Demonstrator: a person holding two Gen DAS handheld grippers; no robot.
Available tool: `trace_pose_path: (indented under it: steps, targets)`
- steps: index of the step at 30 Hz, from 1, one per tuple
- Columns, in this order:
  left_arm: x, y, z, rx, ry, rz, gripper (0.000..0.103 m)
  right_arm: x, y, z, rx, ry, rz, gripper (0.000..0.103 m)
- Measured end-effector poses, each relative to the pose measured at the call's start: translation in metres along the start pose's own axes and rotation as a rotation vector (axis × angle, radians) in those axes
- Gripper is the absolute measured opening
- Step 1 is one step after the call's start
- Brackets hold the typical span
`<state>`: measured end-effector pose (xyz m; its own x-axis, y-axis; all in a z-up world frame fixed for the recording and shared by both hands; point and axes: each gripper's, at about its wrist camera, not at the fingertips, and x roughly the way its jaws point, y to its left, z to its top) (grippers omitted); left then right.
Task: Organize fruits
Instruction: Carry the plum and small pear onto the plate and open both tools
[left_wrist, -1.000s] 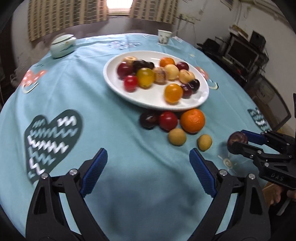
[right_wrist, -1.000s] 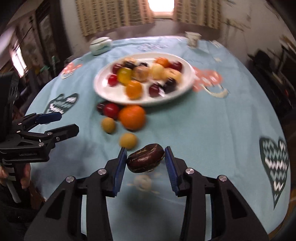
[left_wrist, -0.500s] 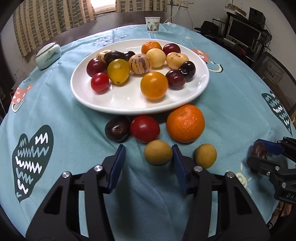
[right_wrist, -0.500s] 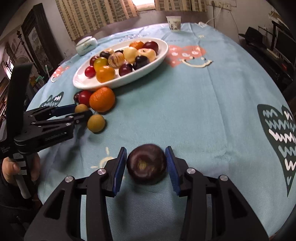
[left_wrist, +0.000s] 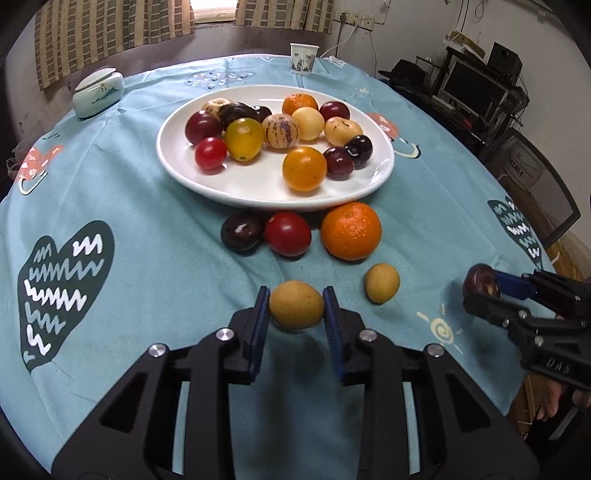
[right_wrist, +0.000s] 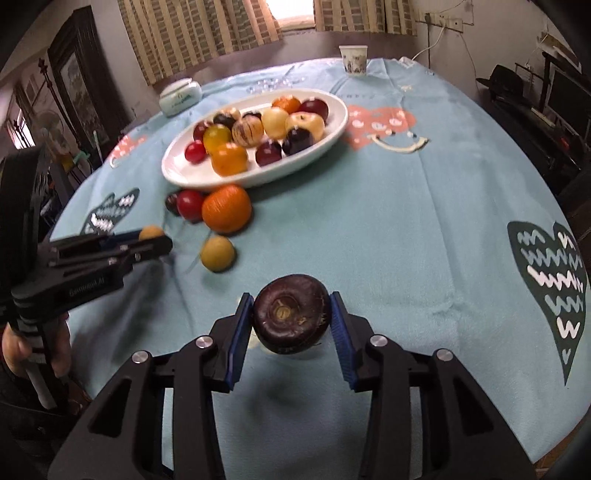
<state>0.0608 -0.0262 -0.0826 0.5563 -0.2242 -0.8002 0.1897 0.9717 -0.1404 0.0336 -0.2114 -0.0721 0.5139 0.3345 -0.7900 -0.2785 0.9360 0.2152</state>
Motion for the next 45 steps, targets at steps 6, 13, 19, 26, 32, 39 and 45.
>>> trace_pose_path:
  steps: [6, 13, 19, 26, 32, 39, 45]
  targets:
    - [-0.027, 0.019, -0.004, -0.045, -0.044, -0.011, 0.029, -0.006, 0.016, 0.015, -0.005, -0.03, 0.023, 0.042]
    - [-0.05, 0.04, -0.001, -0.073, -0.097, 0.005, 0.029, 0.0, 0.036, 0.028, -0.044, -0.026, 0.043, 0.042]
    - [-0.05, 0.046, 0.037, -0.047, -0.096, 0.02, 0.029, 0.008, 0.046, 0.053, -0.064, -0.027, 0.08, 0.042]
    - [-0.018, 0.049, 0.115, -0.041, -0.084, 0.053, 0.029, 0.032, 0.059, 0.114, -0.089, -0.045, 0.087, 0.042]
    - [0.01, 0.045, 0.127, -0.047, -0.066, 0.013, 0.03, 0.058, 0.051, 0.151, -0.071, -0.062, 0.021, 0.042]
    - [0.035, 0.057, 0.125, -0.076, -0.024, -0.001, 0.03, 0.085, 0.046, 0.164, -0.06, -0.022, 0.034, 0.042]
    - [0.04, 0.057, 0.126, -0.073, -0.018, -0.006, 0.03, 0.095, 0.045, 0.165, -0.057, -0.018, 0.015, 0.042]
